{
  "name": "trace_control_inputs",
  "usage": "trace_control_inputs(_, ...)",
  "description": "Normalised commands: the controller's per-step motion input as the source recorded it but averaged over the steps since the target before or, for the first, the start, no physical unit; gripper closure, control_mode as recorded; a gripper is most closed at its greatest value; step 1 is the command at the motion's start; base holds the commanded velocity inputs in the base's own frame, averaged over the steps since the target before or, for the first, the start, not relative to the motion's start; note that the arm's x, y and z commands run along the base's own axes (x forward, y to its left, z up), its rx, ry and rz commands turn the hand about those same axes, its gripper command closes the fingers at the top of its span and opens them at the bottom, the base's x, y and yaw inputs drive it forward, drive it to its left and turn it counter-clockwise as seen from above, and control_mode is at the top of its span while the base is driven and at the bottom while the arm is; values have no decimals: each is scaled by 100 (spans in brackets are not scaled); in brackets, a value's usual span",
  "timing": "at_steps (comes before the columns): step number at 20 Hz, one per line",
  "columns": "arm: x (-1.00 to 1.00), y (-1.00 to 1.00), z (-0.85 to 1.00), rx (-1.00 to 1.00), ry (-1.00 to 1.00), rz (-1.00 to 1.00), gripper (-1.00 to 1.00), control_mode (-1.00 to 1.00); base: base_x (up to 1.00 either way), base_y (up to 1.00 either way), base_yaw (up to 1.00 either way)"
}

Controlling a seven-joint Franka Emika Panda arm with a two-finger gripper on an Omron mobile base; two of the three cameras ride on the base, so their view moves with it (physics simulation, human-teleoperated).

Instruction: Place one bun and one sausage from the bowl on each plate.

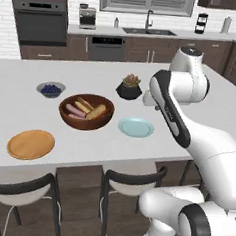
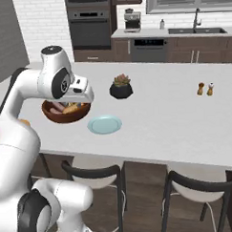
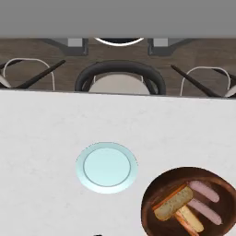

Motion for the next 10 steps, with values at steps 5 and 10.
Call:
trace_control_inputs(5, -48, -3, -7, 0, 0, 4, -100, -100, 0, 0, 0)
trace_control_inputs(10, -26, 9, -10, -1, 0, 4, -100, 100, -26, 44, 1)
